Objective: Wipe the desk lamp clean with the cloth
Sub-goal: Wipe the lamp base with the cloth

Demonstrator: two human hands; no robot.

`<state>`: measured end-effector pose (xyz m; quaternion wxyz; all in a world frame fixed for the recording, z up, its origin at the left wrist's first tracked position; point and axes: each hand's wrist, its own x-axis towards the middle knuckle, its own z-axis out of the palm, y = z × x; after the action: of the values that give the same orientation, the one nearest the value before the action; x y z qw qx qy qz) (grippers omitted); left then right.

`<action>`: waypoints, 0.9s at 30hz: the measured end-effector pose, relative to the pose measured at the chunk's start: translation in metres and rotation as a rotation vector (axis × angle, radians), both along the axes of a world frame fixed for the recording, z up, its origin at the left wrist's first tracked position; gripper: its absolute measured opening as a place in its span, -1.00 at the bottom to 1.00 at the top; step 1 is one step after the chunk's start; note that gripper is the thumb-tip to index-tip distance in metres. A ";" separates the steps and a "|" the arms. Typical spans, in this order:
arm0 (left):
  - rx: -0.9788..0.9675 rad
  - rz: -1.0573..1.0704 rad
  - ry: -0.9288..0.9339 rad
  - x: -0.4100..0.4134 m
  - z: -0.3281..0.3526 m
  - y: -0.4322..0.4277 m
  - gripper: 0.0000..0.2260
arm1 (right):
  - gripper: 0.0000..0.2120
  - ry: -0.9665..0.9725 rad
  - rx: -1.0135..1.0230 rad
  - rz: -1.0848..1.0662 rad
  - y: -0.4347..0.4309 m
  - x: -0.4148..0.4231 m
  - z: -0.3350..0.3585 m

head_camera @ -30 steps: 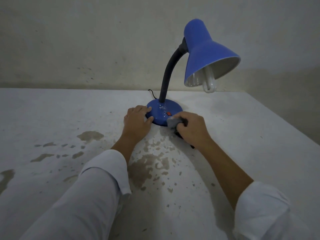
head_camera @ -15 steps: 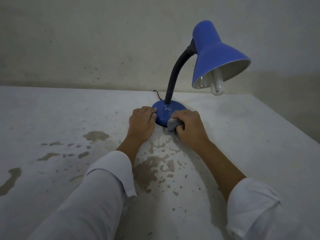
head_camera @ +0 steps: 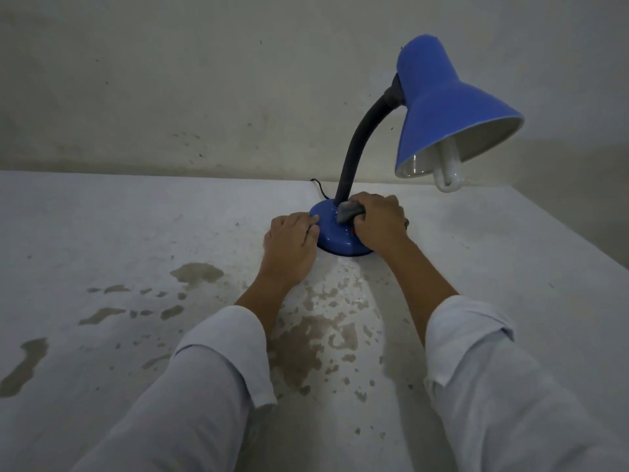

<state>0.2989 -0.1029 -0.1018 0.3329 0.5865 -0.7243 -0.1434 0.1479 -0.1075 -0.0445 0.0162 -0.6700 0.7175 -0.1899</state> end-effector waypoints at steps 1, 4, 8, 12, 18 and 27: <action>-0.003 -0.002 0.017 0.000 0.000 0.001 -0.65 | -0.67 0.020 -0.018 0.015 0.003 0.003 -0.001; -0.001 -0.007 0.035 0.001 0.000 0.002 -0.66 | -0.66 -0.086 -0.065 0.068 0.007 0.003 -0.004; 0.019 -0.002 -0.013 0.000 -0.003 -0.002 -0.64 | -0.64 -0.355 -0.104 0.209 0.007 -0.011 0.007; -0.012 0.003 0.008 0.001 -0.005 -0.004 -0.58 | -0.53 -0.216 -0.161 0.410 -0.001 -0.006 0.007; -0.006 0.024 0.001 0.001 -0.004 -0.004 -0.54 | -0.62 0.165 -0.069 0.332 -0.011 -0.003 -0.009; 0.016 0.030 -0.003 -0.001 -0.001 -0.001 -0.63 | -0.73 -0.236 -0.076 0.030 0.002 -0.009 -0.002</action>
<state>0.2977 -0.1039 -0.1023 0.3292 0.6004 -0.7146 -0.1431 0.1390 -0.1054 -0.0469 0.0778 -0.6536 0.6929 -0.2944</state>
